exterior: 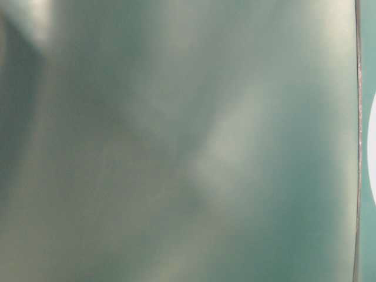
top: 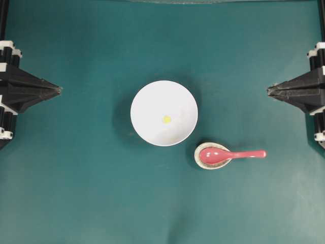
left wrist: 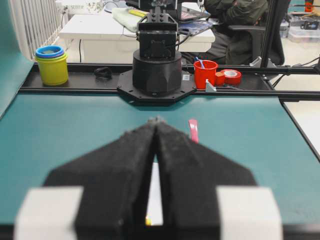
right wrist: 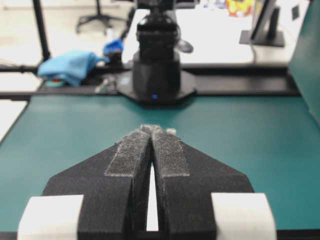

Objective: Scoop the yellow hexagonal prism block from the bowl with a spoon using the right arm.

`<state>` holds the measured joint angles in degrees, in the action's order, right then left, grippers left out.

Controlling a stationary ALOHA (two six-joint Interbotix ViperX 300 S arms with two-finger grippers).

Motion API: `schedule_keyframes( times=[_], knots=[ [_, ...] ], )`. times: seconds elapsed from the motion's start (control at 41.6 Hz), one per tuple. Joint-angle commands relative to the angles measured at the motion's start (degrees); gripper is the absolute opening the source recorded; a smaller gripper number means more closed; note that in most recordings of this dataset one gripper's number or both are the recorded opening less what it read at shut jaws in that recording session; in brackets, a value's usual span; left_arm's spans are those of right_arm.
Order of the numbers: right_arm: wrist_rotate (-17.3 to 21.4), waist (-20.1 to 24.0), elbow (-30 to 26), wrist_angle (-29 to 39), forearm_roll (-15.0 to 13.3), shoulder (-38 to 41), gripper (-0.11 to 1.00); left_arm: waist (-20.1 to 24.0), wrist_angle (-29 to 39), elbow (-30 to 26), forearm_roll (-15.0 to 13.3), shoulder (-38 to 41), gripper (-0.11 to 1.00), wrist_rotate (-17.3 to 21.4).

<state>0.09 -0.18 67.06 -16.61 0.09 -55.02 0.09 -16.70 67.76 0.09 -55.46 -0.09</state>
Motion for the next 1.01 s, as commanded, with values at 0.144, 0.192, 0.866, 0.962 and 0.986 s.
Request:
schedule_keyframes(
  times=[0.144,0.192,0.866,0.962,0.986],
  knots=[
    [0.35,-0.09,-1.32,0.09,0.18,0.35,0.00,0.44,-1.23,-1.05,0.44,1.14,0.00,-0.26],
    [0.35,0.00,-1.41,0.09,0.18,0.35,0.00,0.44,-1.23,-1.05,0.44,1.14,0.00,-0.26],
    [0.53,0.53,-0.70,-0.26,0.62,2.90,0.56,0.44,-1.23,-1.05,0.97,1.14,0.00,0.18],
    [0.53,1.05,-0.26,-1.41,0.97,5.01,0.56,0.44,-1.14,-1.05,0.97,1.14,0.00,0.18],
    [0.53,1.14,-0.09,-1.93,1.14,5.63,0.56,0.44,-1.05,-1.05,0.97,1.14,0.00,0.18]
  ],
)
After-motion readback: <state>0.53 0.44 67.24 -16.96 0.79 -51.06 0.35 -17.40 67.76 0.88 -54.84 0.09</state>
